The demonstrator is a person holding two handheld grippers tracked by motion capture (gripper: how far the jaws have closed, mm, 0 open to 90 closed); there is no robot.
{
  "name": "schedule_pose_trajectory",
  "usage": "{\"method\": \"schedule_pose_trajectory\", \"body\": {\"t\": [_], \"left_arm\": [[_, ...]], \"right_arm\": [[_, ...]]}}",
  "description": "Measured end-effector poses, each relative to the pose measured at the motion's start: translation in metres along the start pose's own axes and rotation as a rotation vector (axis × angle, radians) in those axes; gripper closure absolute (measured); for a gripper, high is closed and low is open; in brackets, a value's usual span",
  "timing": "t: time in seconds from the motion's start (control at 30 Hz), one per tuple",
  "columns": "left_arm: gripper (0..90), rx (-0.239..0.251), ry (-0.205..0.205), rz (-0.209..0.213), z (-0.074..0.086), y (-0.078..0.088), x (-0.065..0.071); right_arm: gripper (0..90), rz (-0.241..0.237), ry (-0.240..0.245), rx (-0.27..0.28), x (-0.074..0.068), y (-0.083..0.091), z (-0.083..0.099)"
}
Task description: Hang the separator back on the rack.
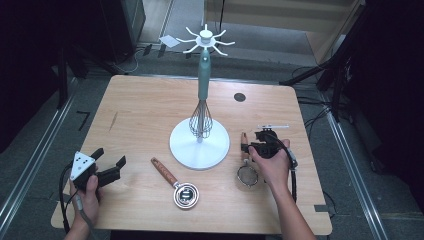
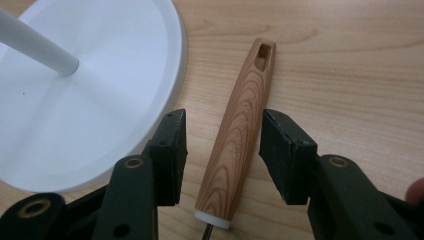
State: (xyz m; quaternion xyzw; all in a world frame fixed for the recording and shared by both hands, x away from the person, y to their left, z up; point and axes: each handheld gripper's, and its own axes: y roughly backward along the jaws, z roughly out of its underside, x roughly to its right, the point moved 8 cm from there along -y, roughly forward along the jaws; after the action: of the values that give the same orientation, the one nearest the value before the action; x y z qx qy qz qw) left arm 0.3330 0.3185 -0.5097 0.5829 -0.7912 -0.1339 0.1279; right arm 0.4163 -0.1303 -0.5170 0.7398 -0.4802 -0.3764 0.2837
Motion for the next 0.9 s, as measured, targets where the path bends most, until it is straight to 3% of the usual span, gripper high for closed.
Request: {"method": "schedule_pose_trajectory", "body": {"t": [0.3,0.47,0.9], "left_arm": [[14.4,0.000,0.001,0.001,0.000,0.000,0.000],[14.4,0.001,0.001,0.003,0.000,0.000,0.000],[14.4,0.001,0.001,0.003,0.000,0.000,0.000]], "right_arm": [[57.3,-0.014,-0.075,-0.088,0.001,-0.007,0.007],[58.8,-0.003,-0.102,-0.109,0.003,-0.010,0.009],[60.4,0.001,-0.129,-0.163,0.003,-0.017,0.015]]}}
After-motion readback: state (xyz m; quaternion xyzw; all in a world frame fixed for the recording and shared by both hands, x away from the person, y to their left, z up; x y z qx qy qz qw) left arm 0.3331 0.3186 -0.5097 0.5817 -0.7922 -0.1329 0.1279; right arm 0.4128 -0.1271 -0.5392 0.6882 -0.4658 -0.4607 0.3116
